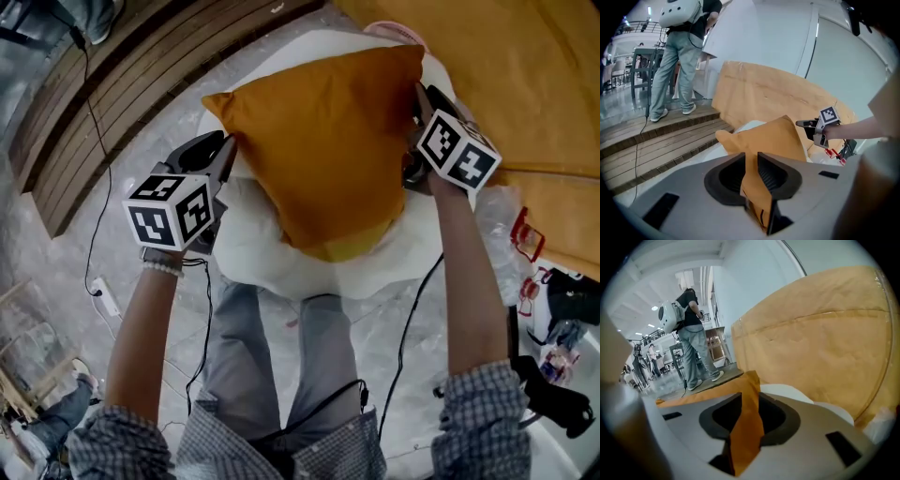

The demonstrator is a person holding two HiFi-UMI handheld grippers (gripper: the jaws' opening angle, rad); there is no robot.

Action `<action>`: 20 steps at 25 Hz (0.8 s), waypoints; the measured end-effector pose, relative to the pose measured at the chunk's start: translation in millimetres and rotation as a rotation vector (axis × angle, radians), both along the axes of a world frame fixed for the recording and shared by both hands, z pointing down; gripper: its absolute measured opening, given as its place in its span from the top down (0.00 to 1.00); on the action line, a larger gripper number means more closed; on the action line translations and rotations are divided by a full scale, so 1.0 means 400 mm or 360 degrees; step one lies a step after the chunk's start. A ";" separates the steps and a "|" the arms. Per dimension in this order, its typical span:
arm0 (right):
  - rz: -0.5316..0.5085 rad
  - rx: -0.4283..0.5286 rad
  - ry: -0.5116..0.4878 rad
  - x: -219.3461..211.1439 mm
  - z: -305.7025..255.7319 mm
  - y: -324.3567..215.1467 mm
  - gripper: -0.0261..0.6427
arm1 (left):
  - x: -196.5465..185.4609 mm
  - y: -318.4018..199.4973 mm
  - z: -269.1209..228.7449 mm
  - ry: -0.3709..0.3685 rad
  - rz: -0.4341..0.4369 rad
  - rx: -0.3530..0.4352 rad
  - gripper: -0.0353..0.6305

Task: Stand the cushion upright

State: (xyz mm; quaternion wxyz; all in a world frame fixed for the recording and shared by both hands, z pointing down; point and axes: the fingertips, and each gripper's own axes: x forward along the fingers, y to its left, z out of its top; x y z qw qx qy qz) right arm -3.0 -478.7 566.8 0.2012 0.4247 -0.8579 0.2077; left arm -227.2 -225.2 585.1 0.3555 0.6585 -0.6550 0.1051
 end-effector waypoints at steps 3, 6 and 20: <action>0.0069 -0.0007 -0.0069 0.054 -0.034 0.034 0.89 | 0.023 0.025 -0.037 -0.0018 0.0020 0.0016 0.85; 0.0146 0.0008 -0.0193 0.099 -0.100 0.072 0.95 | 0.046 0.024 -0.108 -0.0021 0.0015 0.0089 0.92; 0.0244 0.0109 -0.0403 0.362 -0.447 0.396 0.95 | 0.314 0.042 -0.553 0.0008 0.0475 0.0491 0.94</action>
